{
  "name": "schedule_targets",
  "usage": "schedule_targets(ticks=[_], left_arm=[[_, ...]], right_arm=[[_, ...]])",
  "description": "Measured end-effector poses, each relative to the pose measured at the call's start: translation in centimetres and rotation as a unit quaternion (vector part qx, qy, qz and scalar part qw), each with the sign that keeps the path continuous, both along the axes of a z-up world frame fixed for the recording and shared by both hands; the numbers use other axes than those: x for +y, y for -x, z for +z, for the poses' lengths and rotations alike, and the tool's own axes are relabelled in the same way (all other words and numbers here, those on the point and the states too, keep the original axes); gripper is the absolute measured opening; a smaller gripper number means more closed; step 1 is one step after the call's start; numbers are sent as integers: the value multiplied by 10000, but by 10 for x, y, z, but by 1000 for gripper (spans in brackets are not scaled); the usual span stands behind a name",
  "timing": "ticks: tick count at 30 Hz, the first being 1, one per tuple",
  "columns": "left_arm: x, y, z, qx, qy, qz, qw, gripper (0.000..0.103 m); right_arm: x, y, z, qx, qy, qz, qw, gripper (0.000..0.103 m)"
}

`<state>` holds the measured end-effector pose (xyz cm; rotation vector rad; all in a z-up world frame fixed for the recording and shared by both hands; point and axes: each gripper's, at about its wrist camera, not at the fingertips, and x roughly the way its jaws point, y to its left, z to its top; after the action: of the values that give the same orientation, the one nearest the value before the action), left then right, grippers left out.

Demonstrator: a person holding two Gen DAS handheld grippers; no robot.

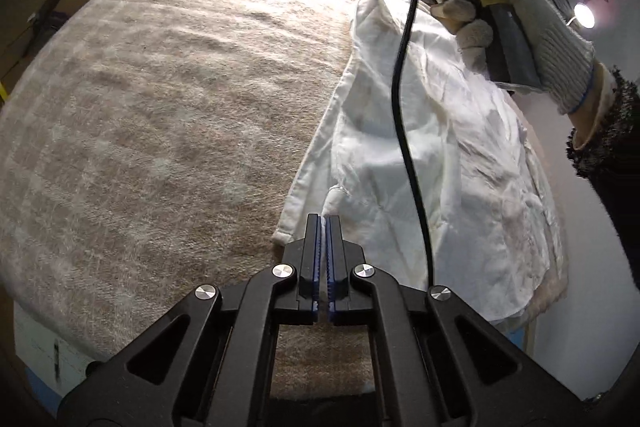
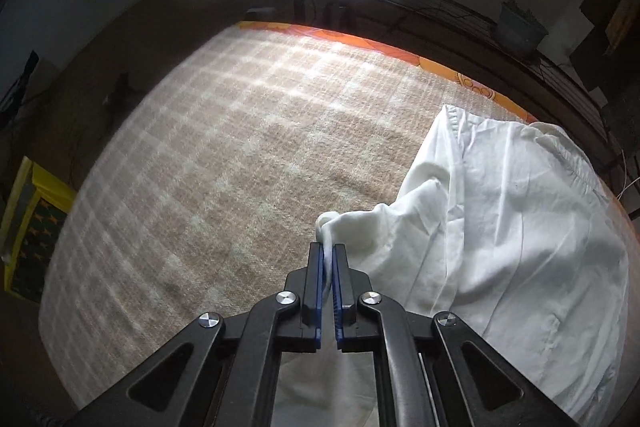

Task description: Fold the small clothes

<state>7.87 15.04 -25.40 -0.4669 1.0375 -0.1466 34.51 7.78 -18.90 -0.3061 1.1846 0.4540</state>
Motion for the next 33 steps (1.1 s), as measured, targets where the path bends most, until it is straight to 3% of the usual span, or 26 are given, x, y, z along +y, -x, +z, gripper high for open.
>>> schedule_targets(ticks=[4,7,9,10,11,13,14,15,19,23,25,29,33], left_arm=[[-9,0,3,-58,-422,-26,9991,0],[-11,1,6,-97,-597,77,9981,0],[-9,3,9,-168,-715,157,9972,0],[-7,3,9,-182,-729,197,9970,1],[-7,2,7,-154,-735,218,9969,3],[-4,0,0,-39,-727,272,9970,29],[-3,-2,-3,22,-680,293,9973,36],[-2,-4,-6,70,-586,278,9979,40],[-11,-11,-12,131,-489,129,9986,41],[-20,-13,-12,96,-606,84,9981,39],[-23,-14,-14,145,-501,-7,9986,3],[-16,-3,0,-149,302,-25,9994,3],[-21,7,13,-427,339,-100,9985,3]], right_arm=[[4,-2,-13,-38,144,75,9999,1],[3,-6,-21,101,-82,139,9998,3],[-2,-8,-21,178,-274,178,9993,22],[-7,-5,-15,149,-300,157,9993,38],[-14,-1,-7,99,-432,180,9989,38],[-27,9,8,81,-645,274,9975,38],[-36,16,15,103,-750,309,9967,37],[-43,23,20,146,-836,333,9958,37],[-74,67,23,727,-1432,521,9857,35],[-82,117,1,1108,-1412,775,9807,34],[-83,137,-12,1138,-1252,877,9817,34],[-83,139,-38,1125,-994,695,9862,30],[-81,138,-38,1060,-1080,686,9861,31]])
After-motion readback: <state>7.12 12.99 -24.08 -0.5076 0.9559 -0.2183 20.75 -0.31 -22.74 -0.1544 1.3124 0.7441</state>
